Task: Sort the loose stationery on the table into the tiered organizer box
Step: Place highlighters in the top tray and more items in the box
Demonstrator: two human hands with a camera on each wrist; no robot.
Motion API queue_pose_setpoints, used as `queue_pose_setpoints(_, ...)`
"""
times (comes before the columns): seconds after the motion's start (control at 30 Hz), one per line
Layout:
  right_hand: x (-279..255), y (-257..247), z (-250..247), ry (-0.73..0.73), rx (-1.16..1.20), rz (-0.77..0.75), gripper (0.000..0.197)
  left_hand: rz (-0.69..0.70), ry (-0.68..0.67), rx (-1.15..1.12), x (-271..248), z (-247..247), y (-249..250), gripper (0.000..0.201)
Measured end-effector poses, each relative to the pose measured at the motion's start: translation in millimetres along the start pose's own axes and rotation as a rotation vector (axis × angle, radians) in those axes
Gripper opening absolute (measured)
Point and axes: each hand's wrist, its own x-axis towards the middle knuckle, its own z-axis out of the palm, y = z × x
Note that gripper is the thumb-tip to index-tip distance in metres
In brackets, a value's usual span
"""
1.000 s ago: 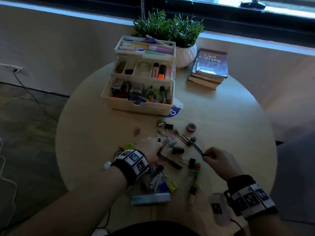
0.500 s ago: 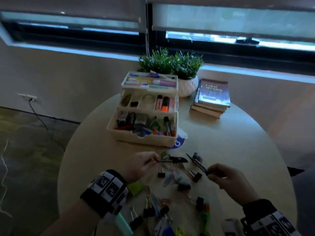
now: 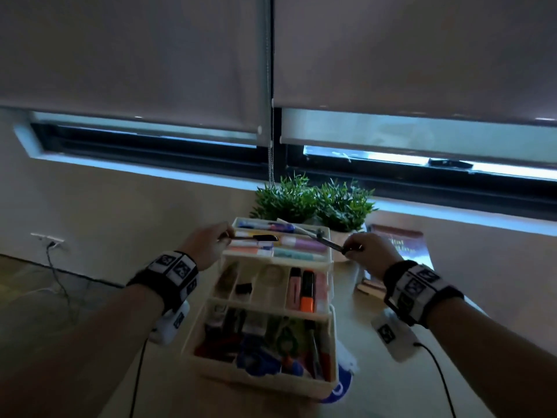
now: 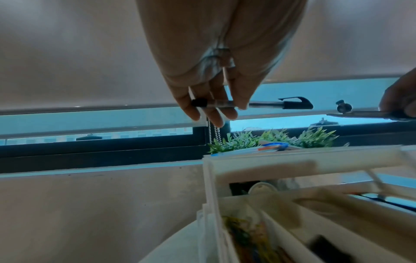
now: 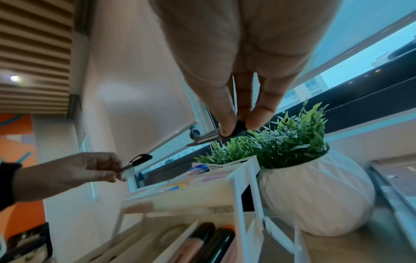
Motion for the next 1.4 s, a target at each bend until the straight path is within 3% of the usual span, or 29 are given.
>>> queue_pose_setpoints(0.17, 61, -9, 18, 0.007, -0.036, 0.020, 0.017, 0.026, -0.033, 0.063, 64, 15, -16, 0.015)
queue_pose_setpoints(0.33, 73, -6, 29, 0.040, 0.048, -0.003, 0.017, 0.097, -0.036, 0.096, 98, 42, -18, 0.015)
queue_pose_setpoints(0.5, 31, -12, 27, 0.023, 0.165, -0.081, 0.013, 0.112, -0.086, 0.147, 100, 57, -24, 0.015)
queue_pose_setpoints(0.73, -66, -10, 54, -0.316, -0.012, -0.137, 0.014, 0.115, -0.071, 0.152, 75, 44, -12, 0.027)
queue_pose_setpoints(0.83, -99, -9, 82, -0.458, -0.034, -0.091, 0.018, 0.155, -0.016, 0.078, 44, 36, -2, 0.022)
queue_pose_setpoints(0.97, -114, -14, 105, -0.489, -0.143, -0.033, 0.023, 0.205, 0.023, -0.042, -28, 33, 17, 0.017)
queue_pose_setpoints(1.2, -118, -22, 101, -0.470, -0.362, 0.016, 0.023, 0.021, -0.213, -0.188, -174, 56, 24, 0.014)
queue_pose_setpoints(1.33, -111, -33, 110, -0.388, -0.325, 0.010, 0.023, -0.103, -0.307, -0.255, -248, 86, 1, 0.045)
queue_pose_setpoints(1.4, -107, -42, 119, -0.405, -0.296, -0.015, 0.023, -0.124, -0.289, -0.203, -276, 99, -13, 0.038)
